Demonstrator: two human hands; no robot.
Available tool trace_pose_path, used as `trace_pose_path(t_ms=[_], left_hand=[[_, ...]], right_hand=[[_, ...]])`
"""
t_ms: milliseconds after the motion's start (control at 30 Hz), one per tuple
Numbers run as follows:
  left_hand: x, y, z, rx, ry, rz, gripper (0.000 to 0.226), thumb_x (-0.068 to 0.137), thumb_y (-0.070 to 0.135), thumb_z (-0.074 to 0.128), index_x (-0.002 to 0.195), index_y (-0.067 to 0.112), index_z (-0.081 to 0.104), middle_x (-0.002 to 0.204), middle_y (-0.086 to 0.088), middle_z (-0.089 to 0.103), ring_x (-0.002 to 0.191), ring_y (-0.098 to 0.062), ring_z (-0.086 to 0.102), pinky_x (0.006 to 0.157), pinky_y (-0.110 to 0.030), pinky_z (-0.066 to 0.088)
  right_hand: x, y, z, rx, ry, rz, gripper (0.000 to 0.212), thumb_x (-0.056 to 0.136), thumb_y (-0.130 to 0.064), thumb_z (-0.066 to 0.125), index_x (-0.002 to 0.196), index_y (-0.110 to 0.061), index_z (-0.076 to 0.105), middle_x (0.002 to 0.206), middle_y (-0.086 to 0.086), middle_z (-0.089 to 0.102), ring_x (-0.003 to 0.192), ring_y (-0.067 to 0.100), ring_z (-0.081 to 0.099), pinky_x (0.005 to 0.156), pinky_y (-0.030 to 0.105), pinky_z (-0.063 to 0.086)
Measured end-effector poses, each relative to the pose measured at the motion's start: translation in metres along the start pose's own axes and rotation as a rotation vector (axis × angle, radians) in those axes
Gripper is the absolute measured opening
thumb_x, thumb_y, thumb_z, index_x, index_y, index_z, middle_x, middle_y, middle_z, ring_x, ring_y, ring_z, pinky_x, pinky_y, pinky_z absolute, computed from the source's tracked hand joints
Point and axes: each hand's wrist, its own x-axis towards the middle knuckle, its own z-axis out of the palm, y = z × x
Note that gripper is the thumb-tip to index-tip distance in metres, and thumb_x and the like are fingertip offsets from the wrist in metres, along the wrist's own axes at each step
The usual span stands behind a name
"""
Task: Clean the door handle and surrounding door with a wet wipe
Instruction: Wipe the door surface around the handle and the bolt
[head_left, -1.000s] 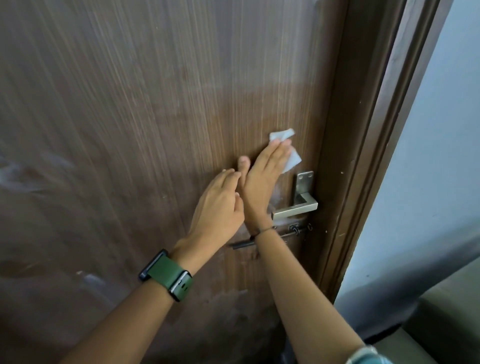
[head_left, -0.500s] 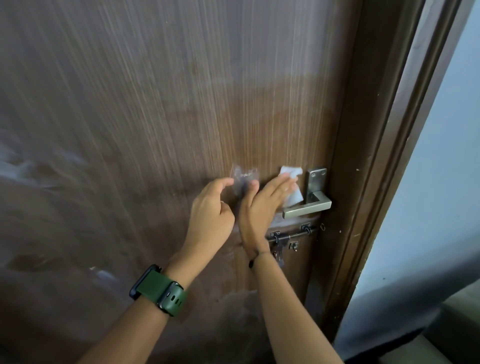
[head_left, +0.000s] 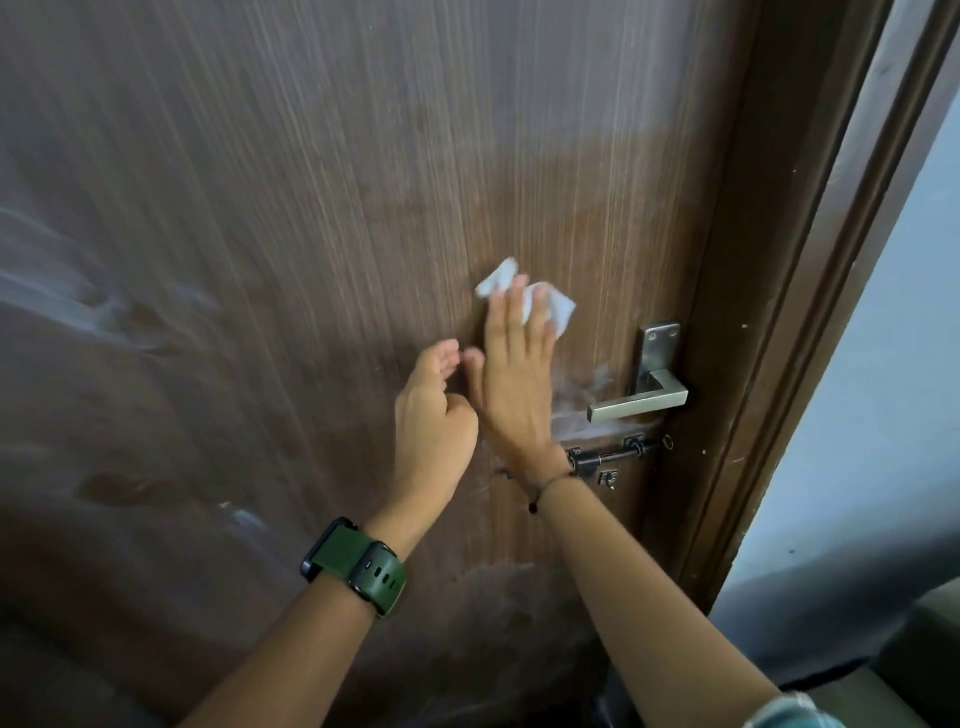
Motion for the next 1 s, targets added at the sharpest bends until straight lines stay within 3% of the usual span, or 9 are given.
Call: trace_pose_path(t_ms=[67,133,267,400,467,633,833,900,1000], left_hand=[[-0.002,0.000,0.001,-0.016,0.002,-0.010,0.052,0.080,-0.010,0.038,0.123,0.017,0.048,0.123,-0.001,0.057,0.115,-0.009,0.051,0.098,-0.021,0.036],[-0.003,-0.001,0.000,-0.004,0.007,0.000,0.054,0.079,-0.012,0.037,0.124,0.016,0.048,0.122,-0.001,0.058,0.115,-0.009,0.051,0.100,-0.022,0.036],[-0.003,-0.003,-0.002,0.018,0.000,0.002,0.052,0.081,-0.012,0.037,0.124,0.016,0.048,0.123,-0.001,0.058,0.115,-0.009,0.051,0.101,-0.022,0.035],[-0.006,0.003,0.005,0.003,0.019,-0.024,0.051,0.080,-0.012,0.037,0.123,0.013,0.049,0.125,-0.006,0.057,0.115,-0.009,0.051,0.101,-0.020,0.036],[-0.010,0.003,0.007,0.009,0.031,-0.011,0.053,0.078,-0.013,0.036,0.122,0.012,0.049,0.125,-0.006,0.057,0.116,-0.010,0.051,0.103,-0.022,0.036],[-0.011,-0.003,0.003,0.040,0.034,-0.017,0.054,0.078,-0.013,0.035,0.123,0.013,0.049,0.123,-0.003,0.058,0.116,-0.010,0.051,0.103,-0.023,0.036],[-0.018,-0.005,0.013,0.094,0.042,-0.026,0.051,0.077,-0.010,0.038,0.120,0.013,0.052,0.125,-0.005,0.057,0.115,-0.013,0.050,0.097,-0.021,0.036],[-0.021,-0.010,0.014,0.147,0.007,0.006,0.054,0.078,-0.010,0.038,0.124,0.015,0.049,0.131,-0.004,0.054,0.121,-0.016,0.047,0.099,-0.021,0.032],[-0.023,-0.010,0.017,0.157,-0.021,-0.004,0.054,0.080,-0.009,0.038,0.126,0.017,0.047,0.134,-0.002,0.051,0.123,-0.013,0.044,0.098,-0.020,0.031]], right_hand=[[-0.035,0.004,0.008,-0.007,-0.141,-0.072,0.059,0.096,-0.037,0.021,0.143,-0.008,0.000,0.151,0.008,-0.006,0.141,0.029,-0.009,0.117,0.046,0.000],[-0.064,0.025,0.006,-0.033,-0.193,0.025,0.057,0.098,-0.034,0.025,0.141,-0.010,-0.003,0.151,0.008,-0.008,0.142,0.030,-0.009,0.118,0.049,0.006],[-0.025,0.030,-0.006,0.092,0.042,0.344,0.060,0.098,-0.028,0.030,0.141,-0.008,-0.007,0.153,0.014,-0.007,0.142,0.035,-0.008,0.117,0.053,0.006],[-0.026,0.004,0.011,0.021,-0.090,0.010,0.062,0.097,-0.031,0.032,0.143,-0.011,-0.005,0.150,0.008,-0.011,0.140,0.030,-0.013,0.116,0.050,0.000],[-0.055,0.015,0.014,-0.051,-0.189,0.018,0.065,0.098,-0.029,0.038,0.142,-0.012,-0.006,0.151,0.008,-0.010,0.140,0.028,-0.014,0.118,0.051,0.006],[-0.009,0.017,-0.002,0.076,0.110,0.361,0.063,0.096,-0.029,0.030,0.144,0.003,0.007,0.154,0.026,0.006,0.141,0.041,-0.002,0.116,0.055,0.006],[-0.055,0.017,0.016,-0.039,-0.179,-0.002,0.059,0.099,-0.027,0.033,0.143,-0.009,-0.002,0.151,0.009,-0.008,0.140,0.028,-0.013,0.117,0.054,0.007],[-0.074,0.044,0.013,0.022,-0.156,0.154,0.063,0.099,-0.021,0.036,0.141,-0.010,-0.009,0.153,0.013,-0.009,0.141,0.031,-0.013,0.114,0.056,0.013],[-0.048,0.048,0.007,0.249,0.084,0.569,0.066,0.098,-0.019,0.036,0.144,-0.002,-0.009,0.154,0.022,-0.009,0.142,0.035,-0.011,0.113,0.056,0.019]])
